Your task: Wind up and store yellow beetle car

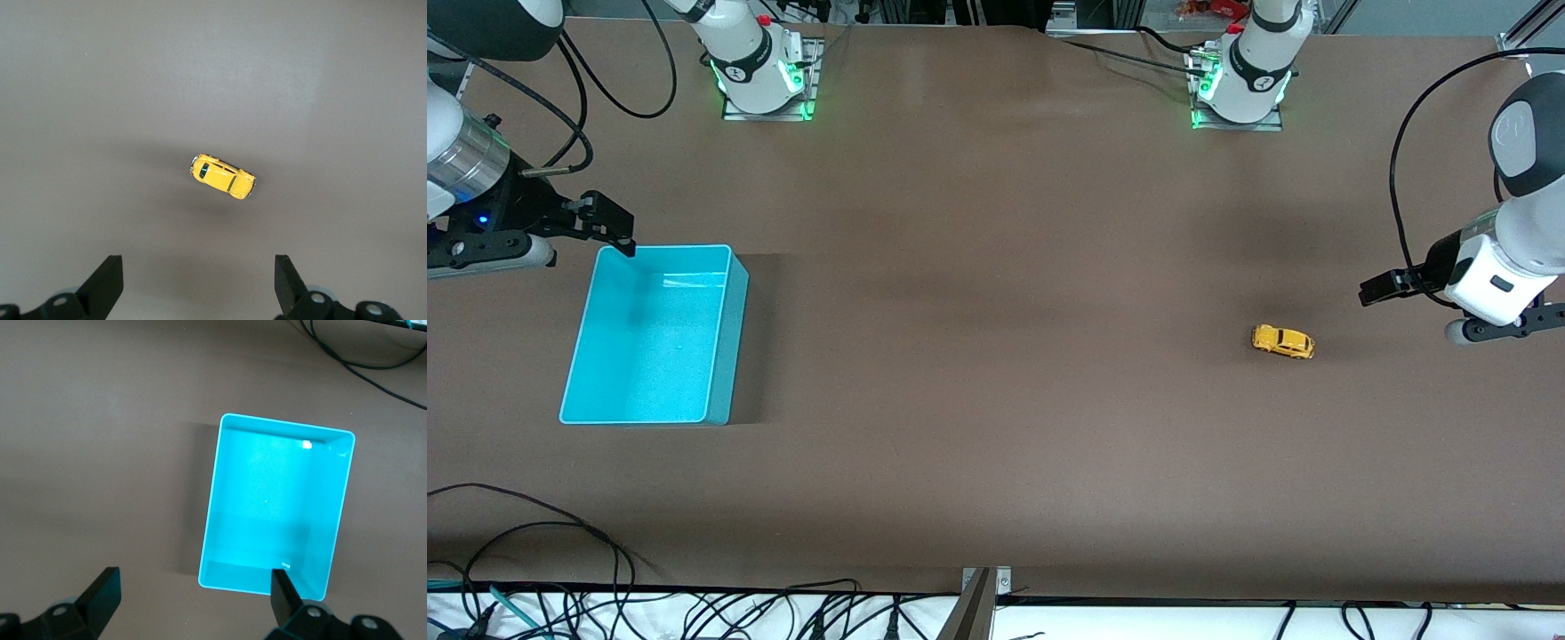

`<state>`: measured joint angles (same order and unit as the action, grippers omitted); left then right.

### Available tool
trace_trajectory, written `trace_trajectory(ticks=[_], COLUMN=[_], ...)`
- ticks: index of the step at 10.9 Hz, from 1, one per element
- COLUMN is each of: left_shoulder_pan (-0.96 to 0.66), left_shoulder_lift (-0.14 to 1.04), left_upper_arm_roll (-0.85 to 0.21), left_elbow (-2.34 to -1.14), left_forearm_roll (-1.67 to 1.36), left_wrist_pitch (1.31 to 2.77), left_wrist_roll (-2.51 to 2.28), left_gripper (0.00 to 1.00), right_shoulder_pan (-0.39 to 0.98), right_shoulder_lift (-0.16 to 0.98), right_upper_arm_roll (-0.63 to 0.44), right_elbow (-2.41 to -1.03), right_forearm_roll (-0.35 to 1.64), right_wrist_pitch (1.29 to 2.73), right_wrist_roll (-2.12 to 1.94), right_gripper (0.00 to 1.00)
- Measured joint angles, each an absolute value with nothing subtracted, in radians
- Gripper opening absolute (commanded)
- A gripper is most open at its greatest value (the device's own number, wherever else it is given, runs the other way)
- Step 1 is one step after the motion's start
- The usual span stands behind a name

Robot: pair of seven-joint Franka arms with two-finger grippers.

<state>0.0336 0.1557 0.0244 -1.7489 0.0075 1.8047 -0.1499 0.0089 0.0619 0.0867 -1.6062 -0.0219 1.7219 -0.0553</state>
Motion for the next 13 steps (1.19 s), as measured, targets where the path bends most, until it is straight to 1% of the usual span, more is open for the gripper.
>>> trace_trajectory(ticks=[13], left_shoulder_pan=[0.035], left_shoulder_lift=[0.156], left_upper_arm_roll=[0.029], left_elbow=[-1.749], left_forearm_roll=[0.008], left_wrist_pitch=[1.805], left_wrist_roll=[-0.150], left_gripper=[1.00], right_shoulder_pan=[0.009], right_shoulder_lift=[0.062], right_upper_arm_roll=[0.086], right_elbow=[-1.606], right_forearm_roll=[-0.022], right_wrist_pitch=[1.710], right_wrist_roll=[-0.055], right_gripper=[1.00])
